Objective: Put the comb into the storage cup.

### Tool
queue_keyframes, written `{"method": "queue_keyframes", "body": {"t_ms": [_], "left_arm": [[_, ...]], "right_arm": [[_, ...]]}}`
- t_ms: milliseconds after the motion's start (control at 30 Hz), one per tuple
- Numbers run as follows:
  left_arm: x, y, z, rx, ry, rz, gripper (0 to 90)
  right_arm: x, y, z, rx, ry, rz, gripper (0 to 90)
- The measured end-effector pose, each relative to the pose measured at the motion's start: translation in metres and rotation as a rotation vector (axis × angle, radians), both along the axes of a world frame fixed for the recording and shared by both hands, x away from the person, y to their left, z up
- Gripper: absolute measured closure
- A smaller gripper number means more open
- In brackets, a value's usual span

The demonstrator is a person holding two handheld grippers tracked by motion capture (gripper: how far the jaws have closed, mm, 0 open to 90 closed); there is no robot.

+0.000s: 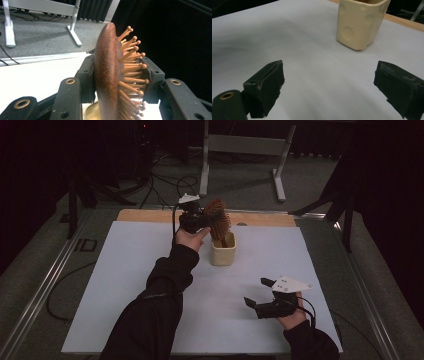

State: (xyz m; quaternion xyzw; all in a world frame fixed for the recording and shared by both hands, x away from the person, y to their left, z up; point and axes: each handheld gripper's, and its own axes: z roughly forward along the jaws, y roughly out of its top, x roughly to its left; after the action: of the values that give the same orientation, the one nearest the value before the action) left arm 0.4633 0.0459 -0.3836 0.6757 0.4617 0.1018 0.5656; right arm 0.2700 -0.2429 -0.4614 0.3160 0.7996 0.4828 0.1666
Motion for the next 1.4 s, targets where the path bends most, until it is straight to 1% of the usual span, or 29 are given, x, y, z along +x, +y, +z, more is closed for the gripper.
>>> {"method": "queue_keyframes", "body": {"t_ms": [133,200,233,300,400,467,533,600,733,800,867,900,967,1000,1067,1167,1200,1267,1300,1400], "left_arm": [[0.002,0.001,-0.005,0.0,0.007,-0.005,54.1],[0.003,0.001,-0.008,0.007,0.014,-0.002,54.0],[0.003,0.002,-0.01,0.003,0.011,0.0,53.9],[0.004,0.004,-0.011,-0.004,0.018,0.0,53.8],[0.006,0.007,-0.011,-0.002,0.029,0.0,52.9],[0.007,0.009,-0.014,-0.016,0.031,0.0,51.8],[0.007,0.01,-0.014,-0.012,0.032,0.006,50.9],[0.006,0.008,-0.013,0.009,0.024,0.011,49.2],[0.005,0.005,-0.009,0.052,0.034,0.012,44.4],[0.003,0.005,-0.006,0.082,0.03,0.027,40.6],[0.003,0.005,-0.005,0.097,0.037,0.03,37.5],[0.002,0.006,-0.005,0.097,0.04,0.034,33.5],[0.001,0.008,-0.004,0.103,0.035,0.04,32.7],[0.0,0.01,-0.003,0.106,0.031,0.043,29.2],[-0.001,0.014,-0.001,0.106,0.029,0.046,25.9],[-0.003,0.021,0.003,0.11,0.011,0.052,24.0],[-0.004,0.024,0.004,0.106,0.009,0.044,22.4],[-0.006,0.029,0.006,0.112,-0.003,0.053,22.4],[-0.007,0.033,0.006,0.106,-0.007,0.047,22.3],[-0.008,0.04,0.007,0.113,0.0,0.039,18.7]], "right_arm": [[0.0,0.0,0.0,0.0,0.001,0.0,9.1],[0.0,0.0,0.0,0.0,0.001,0.0,9.1],[0.0,0.0,0.0,-0.002,0.001,0.0,9.0],[0.0,0.0,0.0,-0.004,0.001,-0.001,9.1],[0.0,0.0,0.0,-0.004,0.001,-0.001,9.0],[0.0,0.0,0.0,-0.001,0.003,-0.002,9.0],[0.0,0.0,0.0,-0.002,0.004,-0.003,9.1],[0.0,0.0,0.0,-0.002,0.004,-0.003,9.1],[0.0,0.0,0.001,-0.002,0.002,-0.002,9.1],[0.0,0.0,0.001,-0.001,0.002,-0.001,9.0],[0.0,-0.001,0.001,0.0,-0.001,-0.001,9.0],[0.0,-0.001,0.001,-0.001,-0.002,-0.001,9.0],[0.0,-0.001,0.001,0.001,-0.002,-0.003,9.0],[0.0,-0.001,0.001,0.002,0.001,-0.005,9.0],[0.0,-0.001,0.001,0.002,0.005,-0.008,9.0],[0.0,-0.002,0.001,0.0,0.007,-0.012,9.0],[0.0,-0.002,0.0,-0.001,0.005,-0.013,9.0],[0.0,-0.002,0.0,0.0,0.005,-0.013,9.0],[0.001,-0.002,0.0,0.002,0.006,-0.013,9.0],[0.001,-0.001,0.0,0.001,0.004,-0.014,9.0]]}}
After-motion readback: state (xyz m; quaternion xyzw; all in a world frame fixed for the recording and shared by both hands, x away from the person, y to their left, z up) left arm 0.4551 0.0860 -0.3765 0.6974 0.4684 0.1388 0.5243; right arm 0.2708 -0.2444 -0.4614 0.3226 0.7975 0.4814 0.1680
